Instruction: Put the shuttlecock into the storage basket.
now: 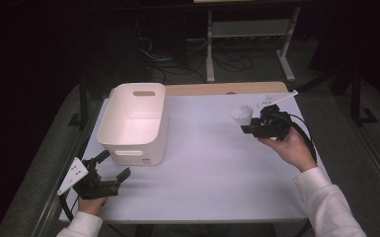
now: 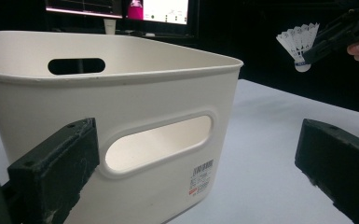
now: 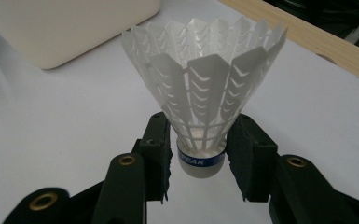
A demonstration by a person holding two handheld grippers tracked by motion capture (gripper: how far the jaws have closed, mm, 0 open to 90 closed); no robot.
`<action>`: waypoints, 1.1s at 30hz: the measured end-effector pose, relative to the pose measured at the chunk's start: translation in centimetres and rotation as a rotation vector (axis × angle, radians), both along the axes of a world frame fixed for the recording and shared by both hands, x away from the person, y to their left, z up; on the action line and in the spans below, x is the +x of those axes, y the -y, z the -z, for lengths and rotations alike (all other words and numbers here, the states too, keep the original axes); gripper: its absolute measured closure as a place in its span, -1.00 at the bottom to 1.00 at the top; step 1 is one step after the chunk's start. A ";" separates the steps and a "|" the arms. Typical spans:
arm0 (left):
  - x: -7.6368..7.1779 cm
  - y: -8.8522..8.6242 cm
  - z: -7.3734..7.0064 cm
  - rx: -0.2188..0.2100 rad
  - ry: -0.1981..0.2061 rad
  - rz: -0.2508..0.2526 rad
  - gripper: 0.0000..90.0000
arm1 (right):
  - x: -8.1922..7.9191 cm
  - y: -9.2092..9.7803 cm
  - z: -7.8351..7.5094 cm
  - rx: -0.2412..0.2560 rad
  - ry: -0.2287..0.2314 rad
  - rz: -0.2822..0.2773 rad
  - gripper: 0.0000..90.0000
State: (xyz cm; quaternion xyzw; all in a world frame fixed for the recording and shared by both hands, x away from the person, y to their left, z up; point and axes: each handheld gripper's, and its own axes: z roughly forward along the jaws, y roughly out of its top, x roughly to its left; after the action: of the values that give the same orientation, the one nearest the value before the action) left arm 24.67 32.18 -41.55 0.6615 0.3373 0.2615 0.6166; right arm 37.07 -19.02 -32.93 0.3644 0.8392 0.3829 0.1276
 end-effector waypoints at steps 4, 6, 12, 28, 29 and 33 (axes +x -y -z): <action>0.0 0.0 0.0 -0.001 0.000 0.000 -1.00 | 0.1 -0.4 -0.3 0.002 0.006 -0.007 0.31; 0.0 0.0 0.0 -0.003 -0.001 -0.001 -1.00 | 0.2 -0.7 -0.5 0.001 0.010 -0.010 0.32; 0.0 0.0 0.0 -0.003 0.001 0.000 -1.00 | 0.2 -1.2 -0.7 0.001 0.012 -0.020 0.32; 0.0 0.0 0.0 -0.006 0.002 0.001 -1.00 | 0.4 -3.2 -1.7 0.020 0.028 -0.049 0.31; 0.0 0.0 0.0 -0.007 0.002 0.001 -1.00 | 0.4 -3.3 -1.8 0.018 0.021 -0.043 0.31; 0.0 0.1 0.0 -0.009 0.002 0.001 -1.00 | 0.5 -3.5 -1.8 0.019 0.029 -0.053 0.31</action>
State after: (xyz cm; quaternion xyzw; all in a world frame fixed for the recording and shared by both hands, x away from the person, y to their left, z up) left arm 24.65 32.12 -41.56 0.6587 0.3373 0.2604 0.6202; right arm 37.57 -15.51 -31.12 0.3375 0.8430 0.3996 0.1259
